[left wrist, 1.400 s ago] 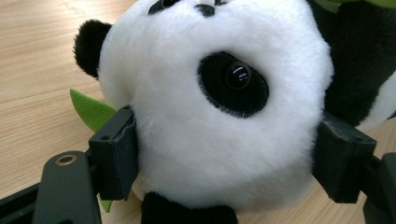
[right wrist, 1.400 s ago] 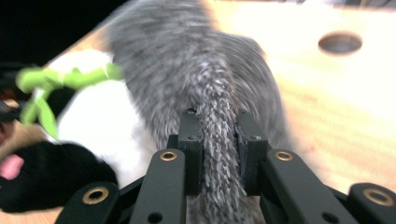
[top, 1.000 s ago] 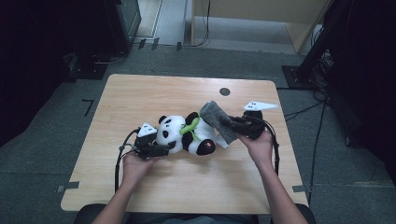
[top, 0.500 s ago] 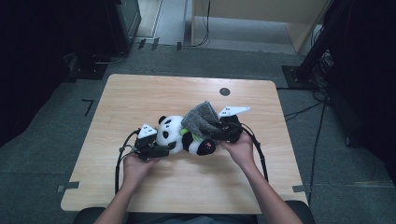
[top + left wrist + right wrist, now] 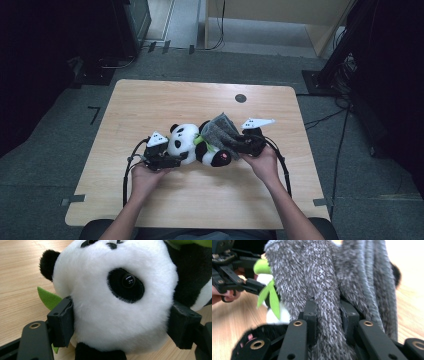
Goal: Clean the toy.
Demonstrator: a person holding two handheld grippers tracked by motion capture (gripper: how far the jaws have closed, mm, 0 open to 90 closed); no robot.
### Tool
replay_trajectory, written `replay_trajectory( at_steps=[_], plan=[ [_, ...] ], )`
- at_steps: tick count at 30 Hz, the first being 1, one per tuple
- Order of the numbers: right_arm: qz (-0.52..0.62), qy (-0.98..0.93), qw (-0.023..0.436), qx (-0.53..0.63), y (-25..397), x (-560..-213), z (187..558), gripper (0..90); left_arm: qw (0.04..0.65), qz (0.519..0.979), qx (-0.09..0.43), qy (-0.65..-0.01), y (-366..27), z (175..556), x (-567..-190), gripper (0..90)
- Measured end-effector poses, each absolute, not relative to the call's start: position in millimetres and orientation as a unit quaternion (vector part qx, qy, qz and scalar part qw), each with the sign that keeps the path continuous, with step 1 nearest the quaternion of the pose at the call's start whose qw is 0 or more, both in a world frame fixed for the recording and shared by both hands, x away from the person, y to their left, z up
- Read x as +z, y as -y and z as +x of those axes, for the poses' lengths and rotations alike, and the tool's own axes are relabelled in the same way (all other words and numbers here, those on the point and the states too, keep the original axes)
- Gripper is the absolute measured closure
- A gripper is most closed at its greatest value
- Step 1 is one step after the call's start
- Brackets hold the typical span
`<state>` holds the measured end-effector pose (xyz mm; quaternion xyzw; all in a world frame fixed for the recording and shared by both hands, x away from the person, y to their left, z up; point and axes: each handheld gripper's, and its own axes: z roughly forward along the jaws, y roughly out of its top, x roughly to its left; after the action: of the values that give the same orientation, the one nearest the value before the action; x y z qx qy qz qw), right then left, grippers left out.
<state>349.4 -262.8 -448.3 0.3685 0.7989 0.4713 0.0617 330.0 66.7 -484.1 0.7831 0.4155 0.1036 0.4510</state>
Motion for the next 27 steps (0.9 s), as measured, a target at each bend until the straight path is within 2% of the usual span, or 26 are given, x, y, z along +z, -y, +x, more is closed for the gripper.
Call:
replay_trajectory(
  at_steps=[19, 27],
  plan=[
    [0.43, -0.803, 0.053, 0.41, 299, -474, 352, 76.4, 0.46, 0.777, 0.092, -0.42, -68, 335, -483, 20.9],
    [0.441, -0.797, 0.046, 0.41, 309, -469, 354, 76.5, 0.463, 0.775, 0.095, -0.419, -68, 335, -483, 20.1]
  ],
)
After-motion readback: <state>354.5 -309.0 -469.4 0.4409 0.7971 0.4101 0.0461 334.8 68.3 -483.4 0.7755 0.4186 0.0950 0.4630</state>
